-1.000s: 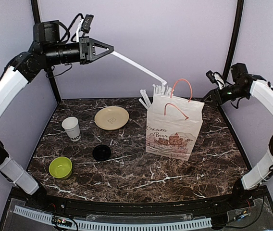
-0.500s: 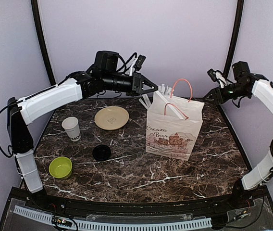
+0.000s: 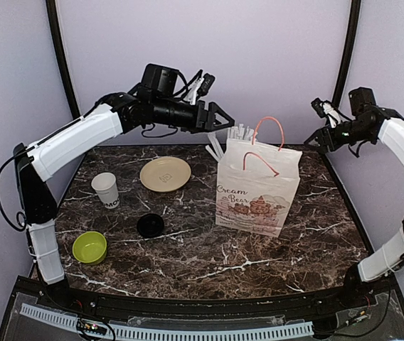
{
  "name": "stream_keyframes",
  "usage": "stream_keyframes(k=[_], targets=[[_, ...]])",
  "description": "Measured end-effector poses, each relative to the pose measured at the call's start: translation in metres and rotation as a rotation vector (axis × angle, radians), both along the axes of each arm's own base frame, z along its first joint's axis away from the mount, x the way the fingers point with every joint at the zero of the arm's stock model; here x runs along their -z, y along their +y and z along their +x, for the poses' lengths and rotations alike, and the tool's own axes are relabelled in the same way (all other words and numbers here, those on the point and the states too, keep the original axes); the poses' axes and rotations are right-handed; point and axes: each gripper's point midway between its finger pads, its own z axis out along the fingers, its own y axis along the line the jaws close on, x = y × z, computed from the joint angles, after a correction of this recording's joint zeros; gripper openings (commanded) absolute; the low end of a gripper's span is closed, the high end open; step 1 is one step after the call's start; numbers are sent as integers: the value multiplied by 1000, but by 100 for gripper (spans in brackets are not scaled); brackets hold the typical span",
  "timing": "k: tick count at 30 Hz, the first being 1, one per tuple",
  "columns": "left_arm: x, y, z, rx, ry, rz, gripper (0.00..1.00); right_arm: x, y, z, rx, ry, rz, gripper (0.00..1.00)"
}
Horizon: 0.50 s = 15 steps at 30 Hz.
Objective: Pack the takeout coffee
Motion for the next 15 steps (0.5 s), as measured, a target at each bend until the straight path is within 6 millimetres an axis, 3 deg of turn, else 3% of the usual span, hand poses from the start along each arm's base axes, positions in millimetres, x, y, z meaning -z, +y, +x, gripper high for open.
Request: stream_keyframes(k=[3, 4, 6, 12, 15], targets=[[-11, 25, 8, -79, -80, 66, 77, -10, -13, 0, 68, -20, -3, 96], [-14, 36, 13, -113, -106, 90, 78, -17, -21, 0, 105, -37, 2, 98], [-20, 63, 25, -193, -151, 132, 82, -33, -39, 1, 188, -78, 18, 98], [-22, 169, 69, -517, -289, 331, 95, -84, -68, 0, 393, -233, 76, 98], [-13, 202, 77, -624, -344, 446, 99, -97, -77, -9, 474, -300, 97, 99]])
